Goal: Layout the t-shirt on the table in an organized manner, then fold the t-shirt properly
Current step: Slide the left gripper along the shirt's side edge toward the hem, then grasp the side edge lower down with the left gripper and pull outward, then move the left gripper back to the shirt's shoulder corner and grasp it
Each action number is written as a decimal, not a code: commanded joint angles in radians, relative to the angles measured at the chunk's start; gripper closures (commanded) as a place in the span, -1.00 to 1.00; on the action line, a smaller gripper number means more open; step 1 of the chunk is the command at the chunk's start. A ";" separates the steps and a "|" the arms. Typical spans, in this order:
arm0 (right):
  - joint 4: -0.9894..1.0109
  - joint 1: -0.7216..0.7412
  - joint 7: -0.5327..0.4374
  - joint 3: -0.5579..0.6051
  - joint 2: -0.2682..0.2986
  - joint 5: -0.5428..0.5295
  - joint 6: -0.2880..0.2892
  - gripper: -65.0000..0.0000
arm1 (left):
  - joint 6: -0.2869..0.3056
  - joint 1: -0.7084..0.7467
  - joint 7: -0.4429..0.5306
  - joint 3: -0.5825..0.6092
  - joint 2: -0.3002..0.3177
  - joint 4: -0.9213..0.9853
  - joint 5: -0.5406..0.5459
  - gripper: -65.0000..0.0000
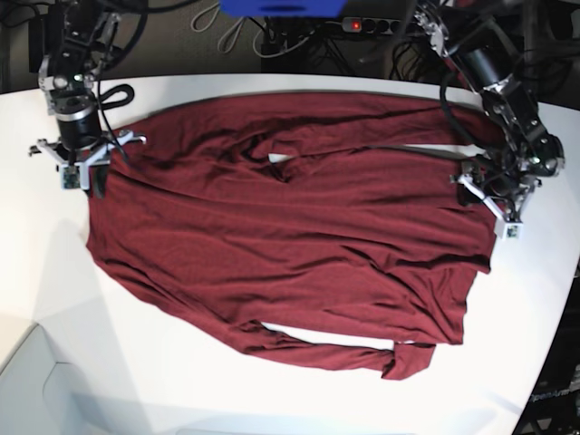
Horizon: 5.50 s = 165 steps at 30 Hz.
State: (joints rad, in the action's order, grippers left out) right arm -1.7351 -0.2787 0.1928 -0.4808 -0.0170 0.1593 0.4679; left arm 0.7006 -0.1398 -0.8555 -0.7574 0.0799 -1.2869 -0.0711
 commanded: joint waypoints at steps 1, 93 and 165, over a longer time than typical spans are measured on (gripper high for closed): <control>-0.013 0.005 -0.022 0.008 0.009 -0.010 -0.008 0.65 | -0.002 0.004 -0.052 0.000 0.002 0.006 -0.045 0.06; 0.203 0.220 -0.017 0.077 0.111 -0.005 -0.007 1.00 | -0.385 -0.515 0.879 0.384 0.261 1.070 0.089 0.50; -0.058 0.020 -0.017 -0.080 -0.065 -0.010 -0.008 1.00 | -0.218 0.452 0.344 -0.115 0.088 -0.132 0.396 0.12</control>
State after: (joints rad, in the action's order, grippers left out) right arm -1.7737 -0.2577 0.1997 -0.5564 -0.0910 0.1596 0.4637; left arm 0.4789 0.3176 -0.5278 -0.8700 0.1513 -1.4059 0.3164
